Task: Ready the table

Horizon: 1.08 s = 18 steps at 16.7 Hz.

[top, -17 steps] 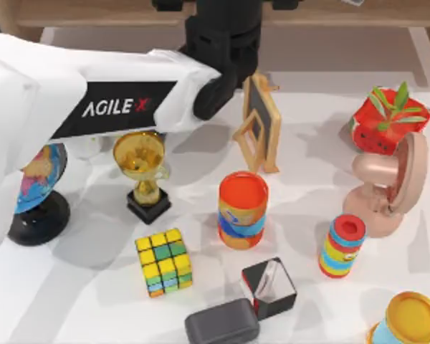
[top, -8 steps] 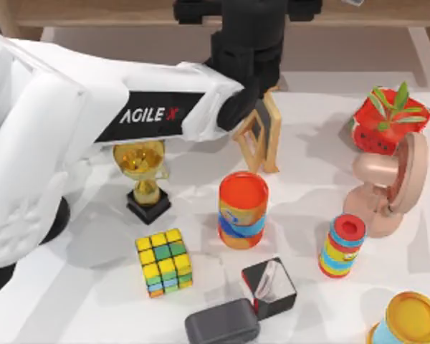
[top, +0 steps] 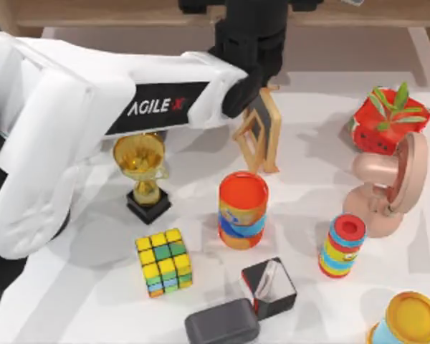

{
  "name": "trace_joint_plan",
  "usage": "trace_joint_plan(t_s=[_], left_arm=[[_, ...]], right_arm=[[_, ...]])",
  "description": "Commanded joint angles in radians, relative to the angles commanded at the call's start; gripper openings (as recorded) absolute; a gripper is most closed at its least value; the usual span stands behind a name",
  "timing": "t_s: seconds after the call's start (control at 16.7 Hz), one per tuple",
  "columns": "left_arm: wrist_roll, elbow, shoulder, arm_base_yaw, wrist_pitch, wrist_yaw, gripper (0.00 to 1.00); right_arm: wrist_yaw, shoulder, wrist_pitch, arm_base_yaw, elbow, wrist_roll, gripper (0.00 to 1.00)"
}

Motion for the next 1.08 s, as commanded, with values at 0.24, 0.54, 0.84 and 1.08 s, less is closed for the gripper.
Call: trace_joint_plan(t_s=[0.24,0.54,0.84,1.08], left_arm=[[0.000,0.002,0.001,0.001,-0.001,0.000,1.00],[0.000,0.002,0.001,0.001,-0.001,0.000,0.62],[0.000,0.002,0.001,0.001,-0.001,0.000,0.25],[0.000,0.002,0.001,0.001,-0.001,0.000,0.00]], right_arm=[[0.000,0.000,0.000,0.000,0.000,0.000,1.00],[0.000,0.000,0.000,0.000,0.000,0.000,1.00],[0.000,0.000,0.000,0.000,0.000,0.000,1.00],[0.000,0.000,0.000,0.000,0.000,0.000,1.00]])
